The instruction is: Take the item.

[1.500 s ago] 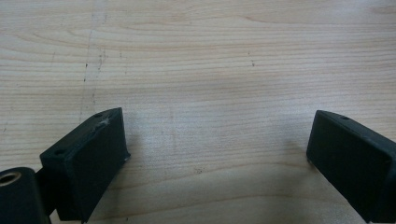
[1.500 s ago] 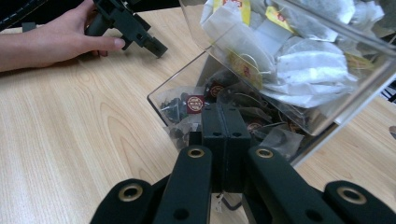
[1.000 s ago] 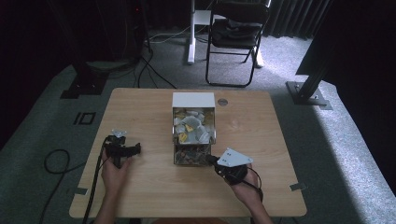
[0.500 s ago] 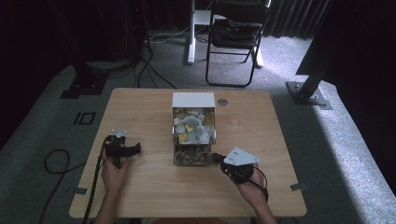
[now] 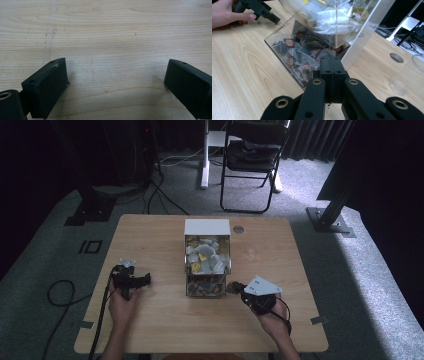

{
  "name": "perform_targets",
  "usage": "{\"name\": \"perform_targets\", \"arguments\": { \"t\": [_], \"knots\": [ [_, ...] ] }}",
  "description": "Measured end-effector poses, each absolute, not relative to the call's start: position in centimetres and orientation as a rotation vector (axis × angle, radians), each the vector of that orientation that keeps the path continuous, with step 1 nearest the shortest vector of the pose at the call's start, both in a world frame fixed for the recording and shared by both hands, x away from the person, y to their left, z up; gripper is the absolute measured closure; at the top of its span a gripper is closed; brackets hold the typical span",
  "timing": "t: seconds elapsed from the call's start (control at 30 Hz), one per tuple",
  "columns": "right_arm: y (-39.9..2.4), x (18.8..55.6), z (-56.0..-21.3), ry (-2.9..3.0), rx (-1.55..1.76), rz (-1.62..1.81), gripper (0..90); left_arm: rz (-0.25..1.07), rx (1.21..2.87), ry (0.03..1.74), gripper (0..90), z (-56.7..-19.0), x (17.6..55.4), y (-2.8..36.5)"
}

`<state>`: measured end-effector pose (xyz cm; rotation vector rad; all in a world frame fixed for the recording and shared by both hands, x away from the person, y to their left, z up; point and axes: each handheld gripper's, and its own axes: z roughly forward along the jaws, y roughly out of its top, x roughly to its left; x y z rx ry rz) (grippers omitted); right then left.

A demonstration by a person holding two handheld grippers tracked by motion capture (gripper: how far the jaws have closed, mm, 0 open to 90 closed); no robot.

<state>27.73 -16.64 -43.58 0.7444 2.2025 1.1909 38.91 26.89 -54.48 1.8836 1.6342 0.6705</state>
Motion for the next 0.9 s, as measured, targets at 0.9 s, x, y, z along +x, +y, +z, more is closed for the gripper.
{"name": "perform_targets", "arguments": {
  "t": [0.9],
  "knots": [
    [-18.0, 28.6, -43.0, 2.155, 0.786, 1.180, 90.0, 0.671, 1.884, 1.634, 5.8, -54.5, 38.9, 26.9]
  ]
}}
